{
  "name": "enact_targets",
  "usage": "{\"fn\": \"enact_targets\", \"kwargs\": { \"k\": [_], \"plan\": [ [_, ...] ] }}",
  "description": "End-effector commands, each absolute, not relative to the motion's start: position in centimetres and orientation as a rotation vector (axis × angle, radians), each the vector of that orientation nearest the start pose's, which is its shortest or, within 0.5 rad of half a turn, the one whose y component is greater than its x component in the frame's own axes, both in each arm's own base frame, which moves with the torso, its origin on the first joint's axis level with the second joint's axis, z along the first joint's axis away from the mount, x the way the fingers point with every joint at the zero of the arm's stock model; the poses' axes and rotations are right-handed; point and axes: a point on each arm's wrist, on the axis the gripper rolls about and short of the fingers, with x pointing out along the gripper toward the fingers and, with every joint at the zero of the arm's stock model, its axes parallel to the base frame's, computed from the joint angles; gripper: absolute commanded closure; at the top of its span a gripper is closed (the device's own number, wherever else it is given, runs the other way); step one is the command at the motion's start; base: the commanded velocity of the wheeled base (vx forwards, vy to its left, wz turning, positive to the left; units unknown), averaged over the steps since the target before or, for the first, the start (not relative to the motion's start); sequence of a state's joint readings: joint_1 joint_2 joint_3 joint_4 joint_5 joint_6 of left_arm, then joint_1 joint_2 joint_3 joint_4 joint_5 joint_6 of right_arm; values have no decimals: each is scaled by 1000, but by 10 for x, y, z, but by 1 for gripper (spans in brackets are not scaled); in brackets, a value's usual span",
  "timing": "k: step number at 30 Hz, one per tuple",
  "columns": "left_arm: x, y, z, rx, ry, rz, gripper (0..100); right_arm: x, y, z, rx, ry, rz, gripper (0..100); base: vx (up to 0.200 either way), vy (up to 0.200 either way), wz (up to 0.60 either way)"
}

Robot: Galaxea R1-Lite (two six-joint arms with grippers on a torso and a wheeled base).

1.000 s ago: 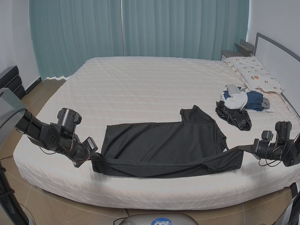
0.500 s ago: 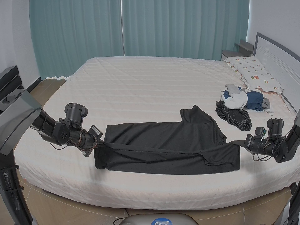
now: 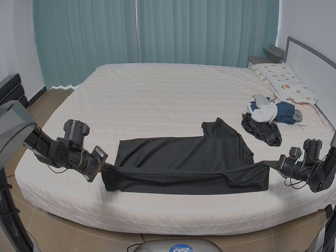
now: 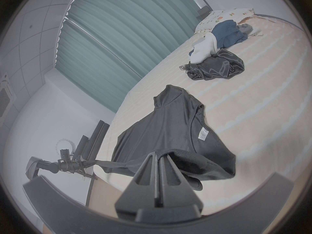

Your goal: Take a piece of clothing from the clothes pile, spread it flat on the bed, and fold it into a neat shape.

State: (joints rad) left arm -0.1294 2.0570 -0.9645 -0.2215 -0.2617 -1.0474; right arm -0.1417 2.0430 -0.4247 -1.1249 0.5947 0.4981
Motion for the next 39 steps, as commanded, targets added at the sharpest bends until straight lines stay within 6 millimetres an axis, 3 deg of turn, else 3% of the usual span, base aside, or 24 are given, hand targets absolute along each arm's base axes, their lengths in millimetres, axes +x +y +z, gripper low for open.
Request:
{"fn": "enact_targets", "kwargs": {
  "k": [1,9,19,30,39],
  "plan": [
    [325,-50,78,-983,998,85,100,265,-32,55,664,541,327,100,0,0,0],
    [301,-48,78,-940,1036,64,100,243,-34,54,675,565,323,100,0,0,0],
    [303,-50,72,-921,1064,66,100,245,-33,49,682,584,324,100,0,0,0],
    [349,-55,56,-923,1073,84,100,284,-32,31,676,596,327,100,0,0,0],
    [384,-60,41,-919,1070,101,100,318,-17,5,643,617,298,100,0,0,0]
  ]
}}
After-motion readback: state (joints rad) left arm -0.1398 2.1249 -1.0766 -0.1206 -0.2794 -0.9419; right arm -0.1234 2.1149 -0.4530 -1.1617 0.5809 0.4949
